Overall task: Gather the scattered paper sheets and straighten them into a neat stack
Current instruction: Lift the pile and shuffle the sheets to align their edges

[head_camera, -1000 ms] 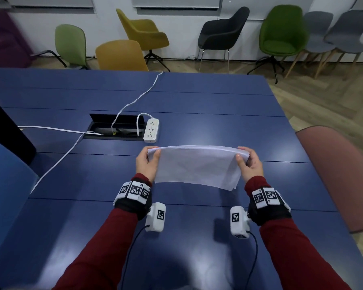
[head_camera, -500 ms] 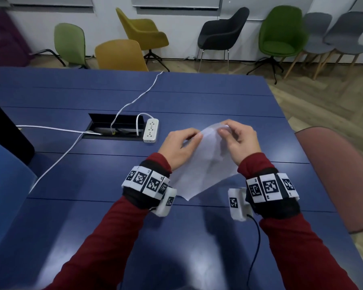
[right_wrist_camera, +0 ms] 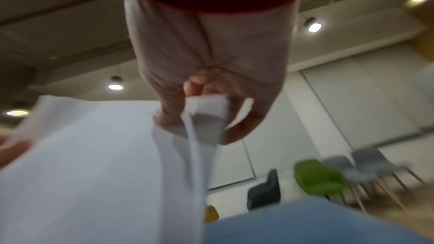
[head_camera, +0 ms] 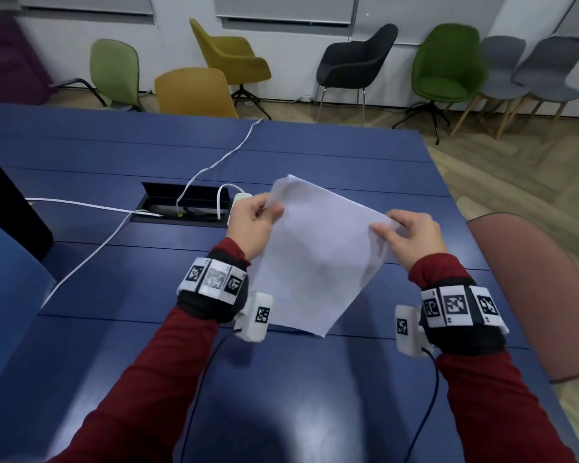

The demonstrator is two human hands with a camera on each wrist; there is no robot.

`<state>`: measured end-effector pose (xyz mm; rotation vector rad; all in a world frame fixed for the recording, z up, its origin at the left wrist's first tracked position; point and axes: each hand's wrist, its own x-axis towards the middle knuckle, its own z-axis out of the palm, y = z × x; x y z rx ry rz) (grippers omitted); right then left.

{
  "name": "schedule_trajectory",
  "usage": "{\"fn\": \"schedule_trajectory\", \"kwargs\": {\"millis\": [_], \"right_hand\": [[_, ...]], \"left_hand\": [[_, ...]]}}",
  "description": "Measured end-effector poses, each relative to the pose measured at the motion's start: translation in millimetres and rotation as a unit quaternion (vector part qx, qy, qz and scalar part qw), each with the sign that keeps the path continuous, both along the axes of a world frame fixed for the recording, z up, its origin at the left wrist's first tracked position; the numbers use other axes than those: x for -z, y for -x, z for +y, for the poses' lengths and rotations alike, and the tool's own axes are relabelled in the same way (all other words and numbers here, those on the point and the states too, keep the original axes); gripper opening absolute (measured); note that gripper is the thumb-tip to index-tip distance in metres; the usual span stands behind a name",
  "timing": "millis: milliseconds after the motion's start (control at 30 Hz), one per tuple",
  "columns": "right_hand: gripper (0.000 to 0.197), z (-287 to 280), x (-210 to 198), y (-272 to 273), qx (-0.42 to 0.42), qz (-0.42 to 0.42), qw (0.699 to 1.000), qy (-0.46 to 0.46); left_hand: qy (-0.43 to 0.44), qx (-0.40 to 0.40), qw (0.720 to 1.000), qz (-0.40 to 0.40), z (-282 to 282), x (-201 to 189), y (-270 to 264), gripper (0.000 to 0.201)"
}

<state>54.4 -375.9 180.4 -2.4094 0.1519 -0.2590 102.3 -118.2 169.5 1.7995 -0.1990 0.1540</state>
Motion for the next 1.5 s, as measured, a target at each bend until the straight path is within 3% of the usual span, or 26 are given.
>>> {"fn": "schedule_trajectory", "kwargs": {"millis": [100, 167, 200, 233, 300, 367, 500, 567, 633, 700, 833, 900, 1100, 1133, 1200, 1267, 1367, 1433, 1500], "right_hand": [[0.005, 1.2, 3.8, 1.0, -0.001, -0.051, 0.967, -0.249], [0.024, 3.2, 13.9, -3.3, -0.005, -0.048, 0.906, -0.420], [0.034, 5.3, 19.7, -6.0, -0.005, -0.032, 0.889, -0.457], [0.036, 8.4, 25.1, -7.3, -0.007, -0.018, 0.893, -0.450], [0.020, 17.5, 30.8, -8.2, -0.004, -0.009, 0.916, -0.400], [0.011, 25.4, 27.9, -11.0, 0.023, -0.039, 0.918, -0.394], [0.020, 32.0, 18.3, -17.9, 0.047, -0.096, 0.910, -0.401], [0.017, 32.4, 21.8, -18.1, 0.034, -0.091, 0.912, -0.398], [0.008, 33.1, 32.4, -15.2, 0.023, -0.055, 0.915, -0.400], [0.017, 34.0, 45.8, -10.9, 0.010, -0.009, 0.916, -0.401], [0.023, 33.8, 54.0, -8.9, -0.008, 0.044, 0.899, -0.437], [0.029, 32.5, 48.7, -9.4, -0.034, 0.060, 0.910, -0.409], [0.013, 29.5, 41.5, -12.4, -0.073, 0.063, 0.926, -0.364], [0.019, 30.1, 43.3, -12.7, -0.079, 0.061, 0.928, -0.360], [0.032, 34.3, 44.3, -13.2, -0.091, 0.066, 0.933, -0.341], [0.032, 40.5, 43.1, -13.3, -0.098, 0.063, 0.937, -0.328], [0.014, 42.2, 40.1, -13.3, -0.071, 0.030, 0.936, -0.344], [0.017, 40.5, 39.9, -12.6, -0.071, 0.021, 0.933, -0.352], [0.026, 42.0, 40.5, -11.5, -0.092, 0.045, 0.934, -0.341]], "left_hand": [[0.059, -0.003, 0.998, 0.028, 7.4, 6.2, 2.0, 0.012], [0.096, -0.031, 0.994, 0.035, 5.7, 10.6, 3.8, 0.014], [0.121, -0.044, 0.991, 0.038, 5.2, 11.9, 4.7, 0.012], [0.145, -0.051, 0.987, 0.043, 4.8, 12.5, 5.7, 0.013], [0.172, -0.054, 0.982, 0.051, 4.8, 16.5, 5.2, 0.019], [0.180, -0.038, 0.981, 0.054, 7.7, 16.1, 4.3, 0.016], [0.159, 0.031, 0.985, 0.058, 20.6, 7.9, -4.3, 0.017], [0.153, 0.066, 0.984, 0.069, 27.3, 6.0, -8.1, 0.007], [0.122, 0.092, 0.986, 0.071, 29.7, 12.3, -8.9, 0.031], [0.106, 0.108, 0.984, 0.094, 24.5, 21.1, -5.9, 0.047], [0.118, 0.078, 0.985, 0.100, 17.3, 23.2, -6.8, 0.028], [0.121, 0.060, 0.987, 0.090, 19.8, 22.2, -11.9, 0.024], [0.147, 0.006, 0.987, 0.069, 27.1, 24.1, -18.6, 0.007], [0.159, -0.003, 0.985, 0.066, 27.6, 24.4, -17.3, 0.016], [0.162, -0.001, 0.985, 0.063, 25.9, 28.2, -14.4, 0.052], [0.163, 0.019, 0.985, 0.053, 20.9, 28.6, -10.3, 0.073], [0.200, -0.007, 0.979, 0.034, 20.3, 25.7, -11.5, 0.072], [0.223, -0.007, 0.974, 0.036, 22.8, 23.3, -12.2, 0.073], [0.193, 0.010, 0.980, 0.040, 19.2, 22.6, -8.3, 0.075]]}}
